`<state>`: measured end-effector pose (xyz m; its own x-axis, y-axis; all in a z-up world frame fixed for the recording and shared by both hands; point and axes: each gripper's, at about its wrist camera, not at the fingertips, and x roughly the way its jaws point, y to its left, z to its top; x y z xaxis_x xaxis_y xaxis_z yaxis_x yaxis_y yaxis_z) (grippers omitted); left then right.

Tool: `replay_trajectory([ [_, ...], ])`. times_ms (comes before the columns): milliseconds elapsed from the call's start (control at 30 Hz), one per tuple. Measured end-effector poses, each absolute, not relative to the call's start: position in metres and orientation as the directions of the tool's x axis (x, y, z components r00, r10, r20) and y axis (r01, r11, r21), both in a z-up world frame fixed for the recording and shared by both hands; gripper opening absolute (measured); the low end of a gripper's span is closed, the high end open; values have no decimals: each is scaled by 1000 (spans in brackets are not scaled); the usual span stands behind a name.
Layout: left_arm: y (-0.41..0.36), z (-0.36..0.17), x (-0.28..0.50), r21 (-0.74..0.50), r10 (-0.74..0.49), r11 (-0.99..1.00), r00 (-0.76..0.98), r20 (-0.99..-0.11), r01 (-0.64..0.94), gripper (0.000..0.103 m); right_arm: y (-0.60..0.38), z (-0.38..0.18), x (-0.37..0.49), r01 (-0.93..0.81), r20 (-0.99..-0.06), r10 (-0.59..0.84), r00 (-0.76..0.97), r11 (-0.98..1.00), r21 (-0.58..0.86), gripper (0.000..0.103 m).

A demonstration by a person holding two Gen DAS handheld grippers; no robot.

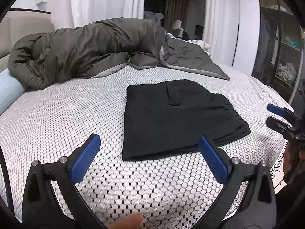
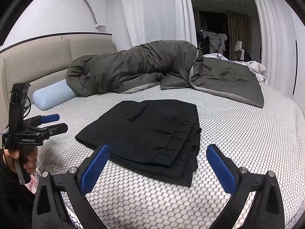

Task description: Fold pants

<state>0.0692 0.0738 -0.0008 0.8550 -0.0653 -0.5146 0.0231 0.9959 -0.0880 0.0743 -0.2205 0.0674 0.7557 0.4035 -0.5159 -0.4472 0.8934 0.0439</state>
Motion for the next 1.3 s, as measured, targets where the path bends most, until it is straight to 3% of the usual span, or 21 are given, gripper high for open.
replay_trajectory([
  [133, 73, -3, 55, -134, -75, 991, 867, -493, 10, 102, -218, 65, 61, -457, -501, 409, 763, 889, 30, 103],
  [300, 65, 3, 46, -89, -61, 996, 897, -439, 24, 103, -215, 63, 56, -479, -491, 431, 757, 877, 31, 103],
  [800, 60, 7, 47, -88, -126, 991, 894, -430, 97, 103, -217, 60, 58, -474, -498, 438, 748, 878, 60, 103],
  [1300, 68, 11, 41, -95, -119, 992, 903, -412, 88, 103, -215, 68, 49, -485, -442, 458, 771, 873, 58, 103],
])
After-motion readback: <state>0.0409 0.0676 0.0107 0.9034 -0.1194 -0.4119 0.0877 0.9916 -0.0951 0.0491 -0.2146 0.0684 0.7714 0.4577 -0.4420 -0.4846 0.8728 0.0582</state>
